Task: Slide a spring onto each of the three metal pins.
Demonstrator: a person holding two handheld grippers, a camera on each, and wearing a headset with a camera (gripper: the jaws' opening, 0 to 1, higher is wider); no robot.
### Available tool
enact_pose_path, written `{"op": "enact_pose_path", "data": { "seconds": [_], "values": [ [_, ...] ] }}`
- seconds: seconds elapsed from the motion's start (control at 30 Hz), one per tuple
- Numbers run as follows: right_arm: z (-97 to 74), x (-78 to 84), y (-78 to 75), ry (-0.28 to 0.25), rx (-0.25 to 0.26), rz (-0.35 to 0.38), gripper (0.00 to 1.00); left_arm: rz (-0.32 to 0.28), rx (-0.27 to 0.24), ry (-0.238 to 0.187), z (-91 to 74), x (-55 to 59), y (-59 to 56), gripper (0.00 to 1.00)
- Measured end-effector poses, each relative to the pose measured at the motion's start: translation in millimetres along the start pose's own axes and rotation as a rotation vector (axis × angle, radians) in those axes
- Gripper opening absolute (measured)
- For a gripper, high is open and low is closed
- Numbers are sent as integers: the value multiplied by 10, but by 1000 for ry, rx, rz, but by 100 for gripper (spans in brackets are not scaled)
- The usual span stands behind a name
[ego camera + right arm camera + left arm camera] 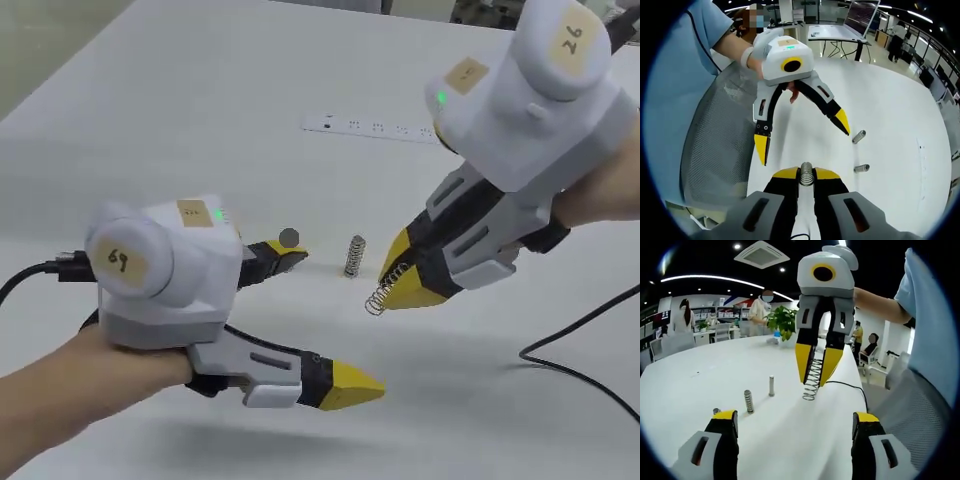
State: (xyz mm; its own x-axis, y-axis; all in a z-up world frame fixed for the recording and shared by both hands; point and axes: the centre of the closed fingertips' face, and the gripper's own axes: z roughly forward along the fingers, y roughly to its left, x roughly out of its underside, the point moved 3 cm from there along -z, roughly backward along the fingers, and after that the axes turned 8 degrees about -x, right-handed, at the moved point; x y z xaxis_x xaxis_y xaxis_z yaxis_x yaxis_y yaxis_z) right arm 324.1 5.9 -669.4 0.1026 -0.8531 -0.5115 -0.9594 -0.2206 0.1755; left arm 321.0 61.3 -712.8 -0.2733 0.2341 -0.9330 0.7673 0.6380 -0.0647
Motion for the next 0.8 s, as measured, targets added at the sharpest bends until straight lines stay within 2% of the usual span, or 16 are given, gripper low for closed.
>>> {"op": "enact_pose_path", "data": {
  "seconds": [0.07, 0.4, 0.7, 0.8],
  "values": [
    [-1, 1, -5, 0, 1, 0, 7, -10, -17, 1, -12, 15, 25, 98],
    [-3, 9, -17, 2, 0, 1, 7, -45, -77, -4, -107, 64, 117, 98],
    [-14, 35, -33, 8, -2, 3, 7, -49, -137, 30, -242, 204, 246, 98],
    [-38, 68, -48, 14, 1, 5, 7, -73, -160, 33, -309, 240, 321, 98]
  ]
}}
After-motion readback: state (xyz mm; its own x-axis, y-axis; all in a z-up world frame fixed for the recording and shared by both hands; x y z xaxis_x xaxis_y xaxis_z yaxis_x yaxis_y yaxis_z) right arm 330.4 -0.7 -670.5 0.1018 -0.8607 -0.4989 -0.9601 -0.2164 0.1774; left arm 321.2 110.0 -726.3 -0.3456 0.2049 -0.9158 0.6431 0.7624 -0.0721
